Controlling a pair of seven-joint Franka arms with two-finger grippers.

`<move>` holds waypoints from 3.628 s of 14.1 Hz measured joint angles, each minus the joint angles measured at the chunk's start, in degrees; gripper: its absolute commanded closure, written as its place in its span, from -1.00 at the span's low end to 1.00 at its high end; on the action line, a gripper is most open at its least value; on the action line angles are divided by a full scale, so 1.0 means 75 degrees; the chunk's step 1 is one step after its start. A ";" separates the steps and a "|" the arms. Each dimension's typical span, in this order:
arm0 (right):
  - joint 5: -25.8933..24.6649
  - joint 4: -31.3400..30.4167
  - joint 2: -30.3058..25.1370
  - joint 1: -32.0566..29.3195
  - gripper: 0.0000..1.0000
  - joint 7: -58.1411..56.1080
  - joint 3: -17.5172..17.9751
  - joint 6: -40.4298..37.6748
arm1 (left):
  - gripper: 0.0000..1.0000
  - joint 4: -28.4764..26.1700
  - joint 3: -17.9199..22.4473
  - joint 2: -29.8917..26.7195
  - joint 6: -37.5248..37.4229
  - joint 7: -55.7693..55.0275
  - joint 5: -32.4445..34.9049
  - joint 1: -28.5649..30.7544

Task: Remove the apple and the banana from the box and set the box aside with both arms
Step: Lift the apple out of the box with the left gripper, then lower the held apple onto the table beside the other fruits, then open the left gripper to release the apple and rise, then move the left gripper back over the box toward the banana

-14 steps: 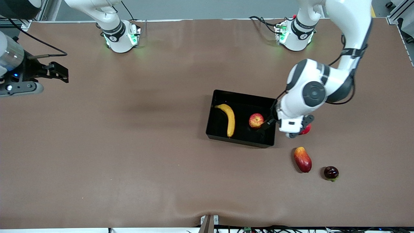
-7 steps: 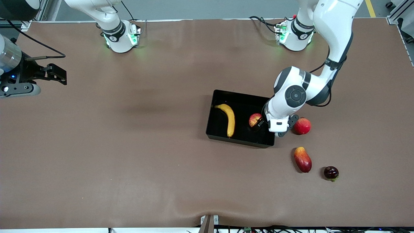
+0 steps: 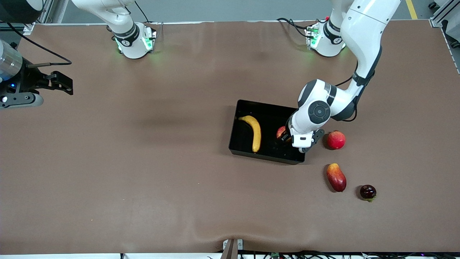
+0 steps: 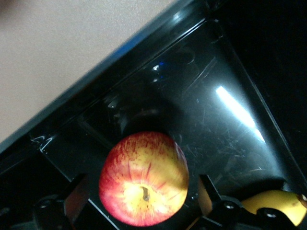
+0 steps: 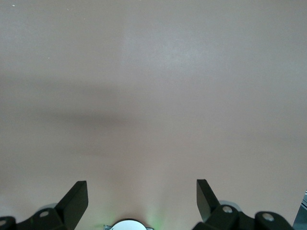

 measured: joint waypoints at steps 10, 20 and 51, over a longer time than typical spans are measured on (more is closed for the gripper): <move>0.0000 0.0000 0.0000 -0.0020 -1.00 0.0000 -0.0011 0.0001 | 1.00 0.0474 0.0000 -0.0343 -0.0649 0.0088 0.0000 0.0012; 0.0000 0.0000 0.0000 -0.0036 -1.00 0.0001 -0.0022 0.0001 | 1.00 0.2286 0.0153 -0.1362 -0.4066 0.3132 0.0021 0.1907; 0.0560 -0.0013 0.0610 -0.0980 -1.00 0.0010 0.0014 0.1561 | -1.00 0.2368 -0.1965 -0.0389 -0.4196 0.4468 0.1063 0.4324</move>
